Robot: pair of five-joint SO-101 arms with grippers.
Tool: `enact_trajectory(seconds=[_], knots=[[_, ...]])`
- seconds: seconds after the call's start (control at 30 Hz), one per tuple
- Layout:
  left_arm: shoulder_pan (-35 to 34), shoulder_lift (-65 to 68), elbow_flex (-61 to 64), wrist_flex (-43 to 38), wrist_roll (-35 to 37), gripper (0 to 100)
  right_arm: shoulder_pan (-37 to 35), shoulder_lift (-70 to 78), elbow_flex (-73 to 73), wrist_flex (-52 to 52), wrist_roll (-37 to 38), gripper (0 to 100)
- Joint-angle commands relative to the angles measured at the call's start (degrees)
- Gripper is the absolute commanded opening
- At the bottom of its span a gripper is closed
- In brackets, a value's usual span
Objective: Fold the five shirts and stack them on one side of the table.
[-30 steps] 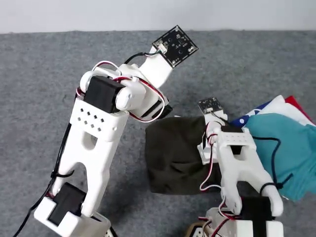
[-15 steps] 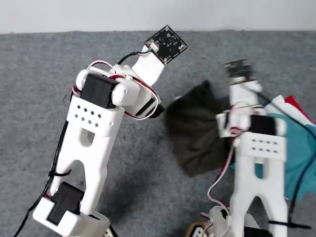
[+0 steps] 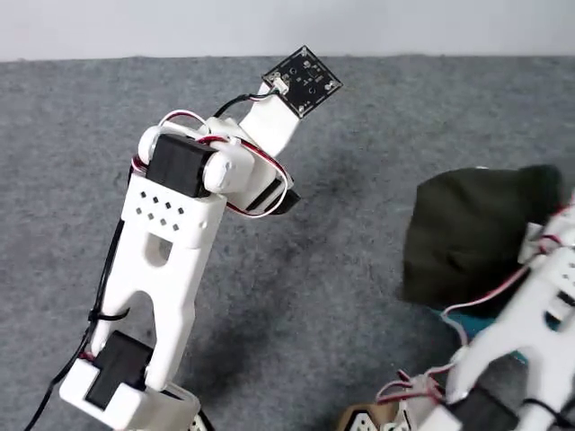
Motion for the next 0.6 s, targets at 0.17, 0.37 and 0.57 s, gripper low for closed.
enact_trajectory(seconds=[0.17,0.37,0.57], knots=[[-0.4,-1.9,-0.2,0.9,-0.5,23,10.9,8.9,-9.8,-7.5,-1.7,0.9],[-0.7,-1.9,-0.2,0.9,-0.6,23,13.4,13.2,-11.1,-7.1,-3.6,8.3],[-1.5,-1.8,-0.1,0.9,-0.6,23,15.9,11.5,-12.1,-2.2,-7.1,31.0]])
